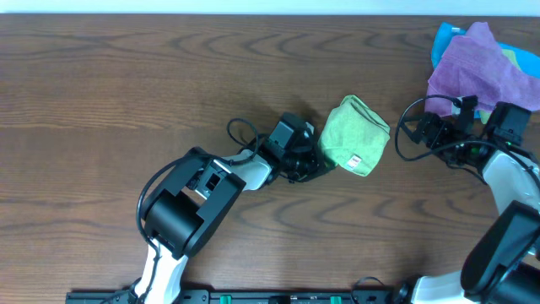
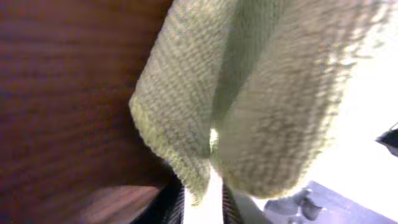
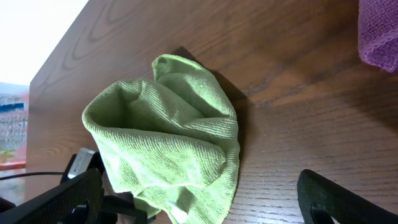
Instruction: Fold the cloth
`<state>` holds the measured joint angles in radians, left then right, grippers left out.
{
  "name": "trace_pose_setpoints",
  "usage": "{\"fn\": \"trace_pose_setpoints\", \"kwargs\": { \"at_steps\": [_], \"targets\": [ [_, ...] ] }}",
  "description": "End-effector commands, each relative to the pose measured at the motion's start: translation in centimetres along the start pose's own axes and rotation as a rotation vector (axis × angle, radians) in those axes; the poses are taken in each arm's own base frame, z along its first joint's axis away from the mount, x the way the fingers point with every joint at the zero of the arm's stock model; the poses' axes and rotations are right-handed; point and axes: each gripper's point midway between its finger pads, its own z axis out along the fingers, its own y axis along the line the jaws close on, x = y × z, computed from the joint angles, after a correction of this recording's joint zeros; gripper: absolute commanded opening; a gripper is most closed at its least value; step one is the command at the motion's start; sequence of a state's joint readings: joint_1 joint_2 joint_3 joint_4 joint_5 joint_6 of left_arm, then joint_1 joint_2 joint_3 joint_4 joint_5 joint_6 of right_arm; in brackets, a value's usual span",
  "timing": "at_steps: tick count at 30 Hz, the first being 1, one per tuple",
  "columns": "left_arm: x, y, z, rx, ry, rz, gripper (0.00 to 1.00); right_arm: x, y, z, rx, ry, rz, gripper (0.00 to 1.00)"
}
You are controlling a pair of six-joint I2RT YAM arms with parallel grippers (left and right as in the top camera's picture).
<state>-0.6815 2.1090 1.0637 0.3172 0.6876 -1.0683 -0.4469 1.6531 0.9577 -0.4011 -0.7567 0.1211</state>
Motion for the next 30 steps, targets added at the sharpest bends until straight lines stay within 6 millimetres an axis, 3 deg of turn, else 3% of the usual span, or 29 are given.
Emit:
{"fn": "trace_pose_setpoints", "kwargs": {
  "at_steps": [1, 5, 12, 14, 17, 23, 30],
  "targets": [
    [-0.7, 4.9, 0.4, -0.146, -0.068, -0.019, 0.2, 0.0, -0.1, -0.1, -0.001, -0.004, -0.008, 0.99],
    [-0.9, 5.2, 0.4, -0.163, -0.083, -0.023, 0.06, 0.0, -0.1, -0.1, -0.001, -0.004, -0.008, 0.99],
    [-1.2, 6.0, 0.2, -0.201, -0.104, -0.02, 0.06, 0.0, 0.0, -0.1, -0.006, -0.003, -0.009, 0.99],
    [-1.3, 5.9, -0.1, -0.186, -0.094, -0.029, 0.06, 0.1, 0.9, -0.2, -0.058, 0.003, -0.014, 0.99],
    [-2.0, 5.1, -1.3, -0.117, -0.05, -0.062, 0.06, 0.4, 1.9, -0.2, -0.113, 0.013, -0.016, 0.99],
    [-3.6, 4.7, -3.7, -0.03, -0.008, -0.126, 0.06, 2.5, 1.7, -0.3, -0.104, 0.093, 0.07, 0.99],
    [-4.0, 4.6, -4.3, -0.004, 0.002, -0.137, 0.06, 3.2, 2.3, 0.1, -0.122, 0.123, 0.063, 0.99]
  ]
}}
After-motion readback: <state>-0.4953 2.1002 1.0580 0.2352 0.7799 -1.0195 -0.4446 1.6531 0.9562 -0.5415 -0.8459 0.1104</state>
